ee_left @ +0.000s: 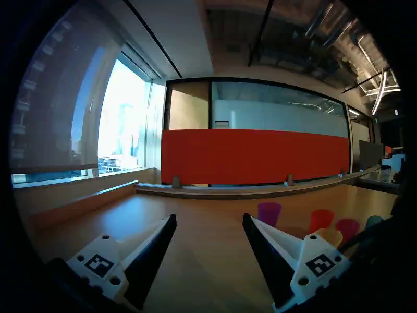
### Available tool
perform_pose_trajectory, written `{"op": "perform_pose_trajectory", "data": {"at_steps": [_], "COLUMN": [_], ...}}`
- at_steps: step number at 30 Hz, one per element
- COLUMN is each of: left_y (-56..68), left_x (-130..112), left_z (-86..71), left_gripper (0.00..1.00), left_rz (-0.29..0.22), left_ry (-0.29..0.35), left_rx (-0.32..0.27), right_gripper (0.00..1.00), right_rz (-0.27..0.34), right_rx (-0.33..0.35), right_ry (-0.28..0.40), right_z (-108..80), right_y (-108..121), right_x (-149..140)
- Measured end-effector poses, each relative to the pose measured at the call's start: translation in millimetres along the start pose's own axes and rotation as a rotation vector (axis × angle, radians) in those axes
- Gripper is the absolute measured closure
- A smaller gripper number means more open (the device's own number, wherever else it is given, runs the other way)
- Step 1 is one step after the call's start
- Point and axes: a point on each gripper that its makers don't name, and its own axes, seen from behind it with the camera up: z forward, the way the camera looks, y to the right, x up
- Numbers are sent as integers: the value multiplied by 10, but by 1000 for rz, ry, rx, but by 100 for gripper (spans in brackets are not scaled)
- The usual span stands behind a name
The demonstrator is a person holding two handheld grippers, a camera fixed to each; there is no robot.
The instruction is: Pour water
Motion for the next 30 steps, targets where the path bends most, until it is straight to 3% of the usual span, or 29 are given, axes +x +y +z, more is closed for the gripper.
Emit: {"op": "perform_pose_trajectory", "data": {"at_steps": [15, 30], "left_y": [67, 116], "left_x": [-201, -231], "left_z": [63, 73], "left_gripper": [6, 6], "left_rz": [-32, 17], "left_ry": [-25, -25], "left_rx": [-30, -25], "right_gripper": [1, 1], "right_rz": [-3, 0], "right_rx": [0, 1], "right_ry": [6, 11], "right_z": [-20, -22], "right_y": [5, 43], "right_x": [9, -14]}}
